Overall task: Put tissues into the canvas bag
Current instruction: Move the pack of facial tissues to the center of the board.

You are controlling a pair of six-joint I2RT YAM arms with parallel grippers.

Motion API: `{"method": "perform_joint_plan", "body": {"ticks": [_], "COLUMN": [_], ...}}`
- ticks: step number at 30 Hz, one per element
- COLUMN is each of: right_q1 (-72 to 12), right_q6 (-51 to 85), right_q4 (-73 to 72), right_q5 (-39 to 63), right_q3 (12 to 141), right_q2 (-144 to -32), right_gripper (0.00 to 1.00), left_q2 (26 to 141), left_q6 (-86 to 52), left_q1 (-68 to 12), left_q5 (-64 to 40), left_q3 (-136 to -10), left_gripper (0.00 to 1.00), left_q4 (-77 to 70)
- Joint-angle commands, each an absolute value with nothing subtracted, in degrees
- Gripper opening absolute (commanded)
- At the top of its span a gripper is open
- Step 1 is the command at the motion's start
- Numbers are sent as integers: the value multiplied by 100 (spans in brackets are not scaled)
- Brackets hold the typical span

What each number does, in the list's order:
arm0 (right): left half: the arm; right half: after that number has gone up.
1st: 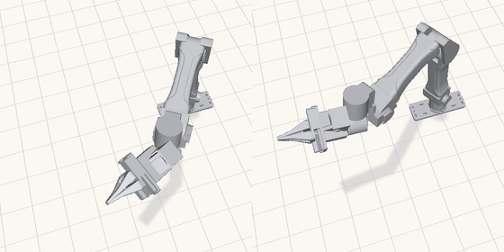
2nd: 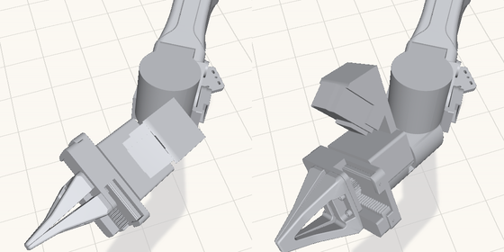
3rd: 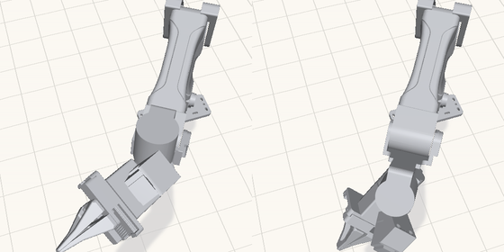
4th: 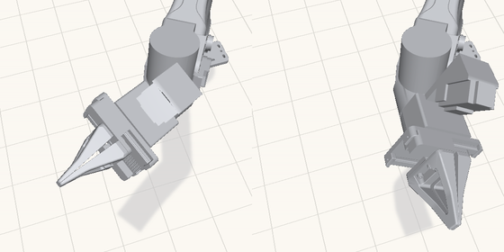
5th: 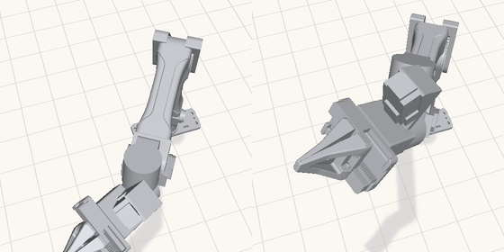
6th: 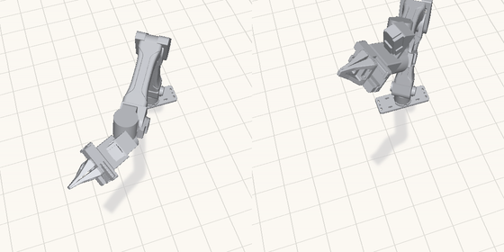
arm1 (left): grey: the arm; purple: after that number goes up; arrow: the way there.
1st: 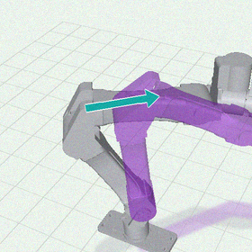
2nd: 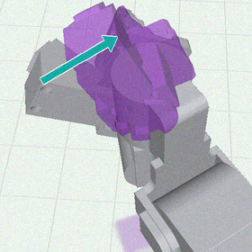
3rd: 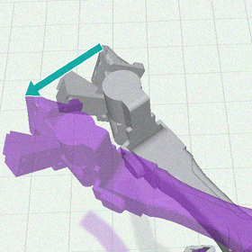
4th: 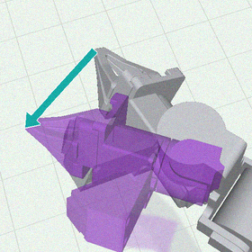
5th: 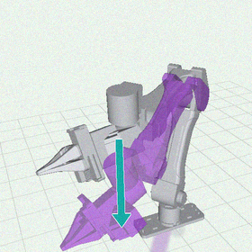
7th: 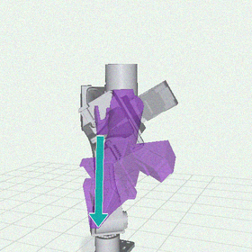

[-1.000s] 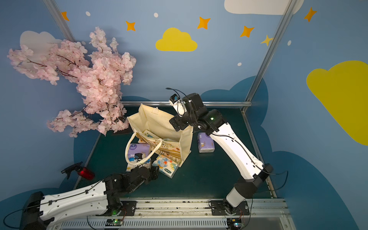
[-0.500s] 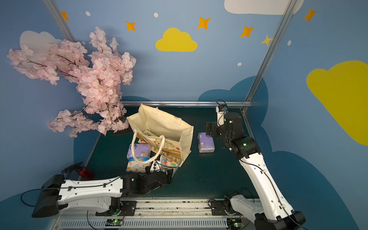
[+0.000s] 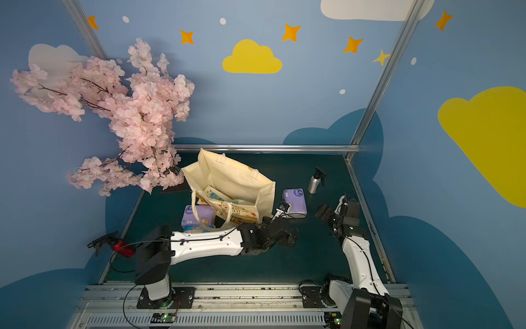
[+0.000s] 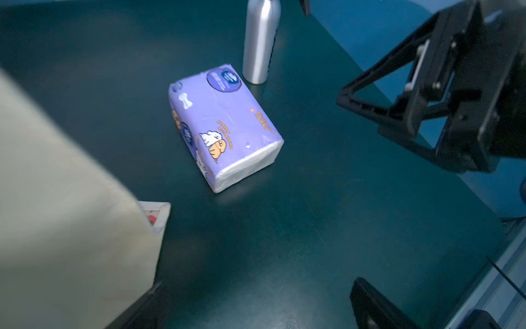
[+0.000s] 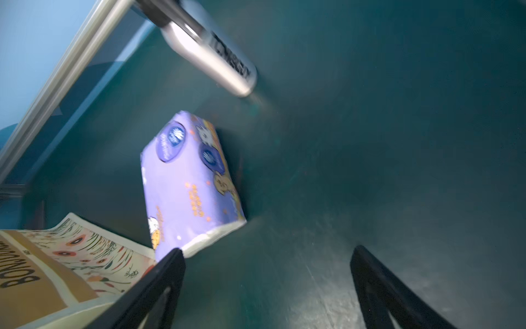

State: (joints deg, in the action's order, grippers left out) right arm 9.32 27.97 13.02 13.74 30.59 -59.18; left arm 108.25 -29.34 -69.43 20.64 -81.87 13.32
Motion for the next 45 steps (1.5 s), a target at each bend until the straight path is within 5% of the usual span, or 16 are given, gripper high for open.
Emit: {"method": "perform_joint_plan", "body": {"ticks": [1,12,27,33,45], "right_q1": [1058,979,55,-115,-682], "right_q6": [3099,3555,3614,4086,4504], "right_q4": [208,-1842,-1838,-2225,52], "right_q5": [2262,3132,3364,3555,3078], "right_q3": [2889,2964,3816,3079,2106], "right_q2": [-6284,-8277,-9666,-8850,-5796], "right_gripper": [91,87,75,66,52], "left_q2": [11587,13027,13723,13363,12359], "left_q6": [-2910,-3584,-3322,-3178,-2909], "left_q1": [-6471,-5524,-5357,-5553,-5963], "left_q5": [1392,554,-429,-737,-1065], "left_q3": [-8955,-10413,-11347,-10882,-9716], "left_gripper": [100,100,89,87,86], "left_q4": [1734,1929,2244,1896,1486]}}
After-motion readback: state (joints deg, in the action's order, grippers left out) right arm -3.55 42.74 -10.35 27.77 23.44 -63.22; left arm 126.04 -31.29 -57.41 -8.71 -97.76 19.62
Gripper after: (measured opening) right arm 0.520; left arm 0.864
